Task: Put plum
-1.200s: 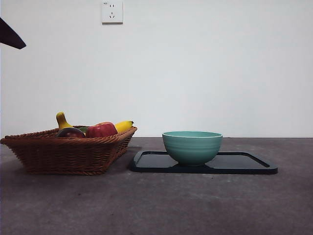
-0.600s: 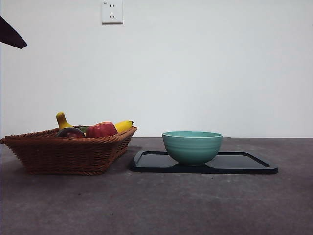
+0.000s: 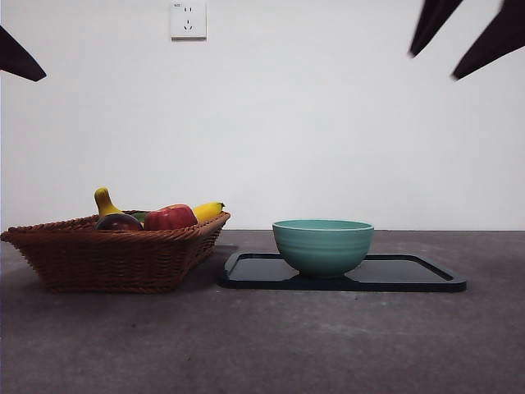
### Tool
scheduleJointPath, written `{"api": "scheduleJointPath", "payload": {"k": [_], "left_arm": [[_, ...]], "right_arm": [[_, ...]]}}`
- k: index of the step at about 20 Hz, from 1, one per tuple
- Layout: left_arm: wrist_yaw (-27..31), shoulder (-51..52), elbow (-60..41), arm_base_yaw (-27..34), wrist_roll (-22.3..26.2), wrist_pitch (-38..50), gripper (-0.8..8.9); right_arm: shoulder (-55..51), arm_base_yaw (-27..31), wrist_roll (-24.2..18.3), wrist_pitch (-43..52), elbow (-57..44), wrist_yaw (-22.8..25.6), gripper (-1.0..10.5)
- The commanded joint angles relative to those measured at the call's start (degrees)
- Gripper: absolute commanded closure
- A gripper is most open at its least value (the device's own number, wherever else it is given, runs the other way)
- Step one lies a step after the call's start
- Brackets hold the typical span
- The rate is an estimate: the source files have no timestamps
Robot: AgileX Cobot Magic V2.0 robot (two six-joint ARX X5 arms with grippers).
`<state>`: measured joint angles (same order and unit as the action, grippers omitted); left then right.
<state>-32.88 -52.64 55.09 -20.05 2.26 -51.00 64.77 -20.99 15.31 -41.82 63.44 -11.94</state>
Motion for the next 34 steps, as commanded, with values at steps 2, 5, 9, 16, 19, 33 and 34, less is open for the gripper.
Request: {"api": "scheduleJointPath", "payload": {"k": [2, 5, 9, 16, 19, 33, 34], "left_arm": [[-0.2, -0.5, 0.5, -0.3, 0.7, 0.4, 3.54], [-0.2, -0.5, 0.5, -0.3, 0.7, 0.4, 3.54], [-0.2, -0.5, 0.5, -0.3, 0.7, 0.4, 3.54], [-0.2, -0.5, 0.5, -0.3, 0.7, 0.4, 3.54], [-0.2, -0.5, 0.5, -0.3, 0.7, 0.3, 3.54], [-0.2, -0.5, 0.5, -0.3, 0.7, -0.6, 3.54], [-0.2, -0.5, 0.5, -0.3, 0.8, -0.6, 3.54]], "right_arm": [[12.5, 1.4, -3.6, 0.2, 8.1, 0.2, 6.7], [22.1, 2.4, -4.5, 0.3, 13.9, 0.2, 6.7], [30.9, 2.5, -5.3, 2.5, 17.0, 0.2, 6.7], [41.4, 2.5, -5.3, 8.0, 17.0, 0.1, 6.7], [44.4, 2.4, -5.3, 9.3, 17.0, 0.0, 6.7], [40.8, 2.4, -4.8, 12.8, 17.6, 0.2, 9.4], [39.0, 2.4, -4.8, 12.7, 17.6, 0.2, 9.4]]}}
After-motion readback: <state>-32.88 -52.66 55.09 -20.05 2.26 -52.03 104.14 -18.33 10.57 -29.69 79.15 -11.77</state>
